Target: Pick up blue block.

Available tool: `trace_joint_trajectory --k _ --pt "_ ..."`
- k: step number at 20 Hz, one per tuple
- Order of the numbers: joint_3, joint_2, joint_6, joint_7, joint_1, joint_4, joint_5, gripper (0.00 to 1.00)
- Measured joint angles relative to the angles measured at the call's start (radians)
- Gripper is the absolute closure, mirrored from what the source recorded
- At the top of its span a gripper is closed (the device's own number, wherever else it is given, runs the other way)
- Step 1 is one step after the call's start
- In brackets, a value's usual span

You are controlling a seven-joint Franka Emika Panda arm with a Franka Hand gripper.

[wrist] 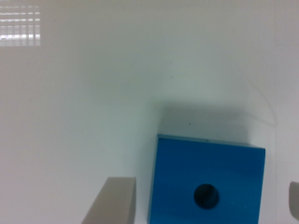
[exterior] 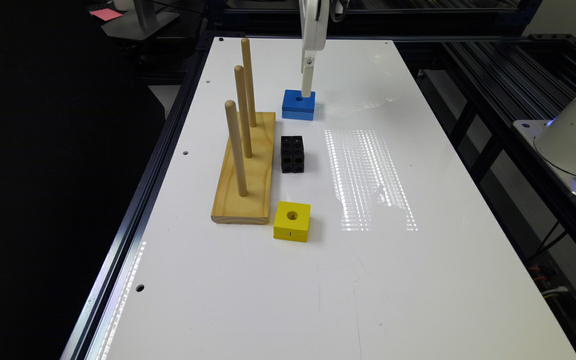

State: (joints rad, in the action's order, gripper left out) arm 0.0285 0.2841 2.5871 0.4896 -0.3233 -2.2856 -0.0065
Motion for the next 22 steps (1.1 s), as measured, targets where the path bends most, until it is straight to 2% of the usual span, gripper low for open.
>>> trace_joint_trajectory --k 6,11,16,19,21,22 --pt "0.001 0.074 0.068 0.000 0.000 0.012 0.0000 0.00" --pt "0.002 0.105 0.072 0.000 0.000 0.045 0.0000 0.00" --pt "0.002 0.118 0.075 0.000 0.000 0.047 0.0000 0.00" --pt "0.003 0.161 0.111 0.000 0.000 0.051 0.0000 0.00" --pt "0.002 0.167 0.117 0.000 0.000 0.057 -0.0006 0.00" --pt "0.002 0.167 0.117 0.000 0.000 0.058 -0.0005 1.00"
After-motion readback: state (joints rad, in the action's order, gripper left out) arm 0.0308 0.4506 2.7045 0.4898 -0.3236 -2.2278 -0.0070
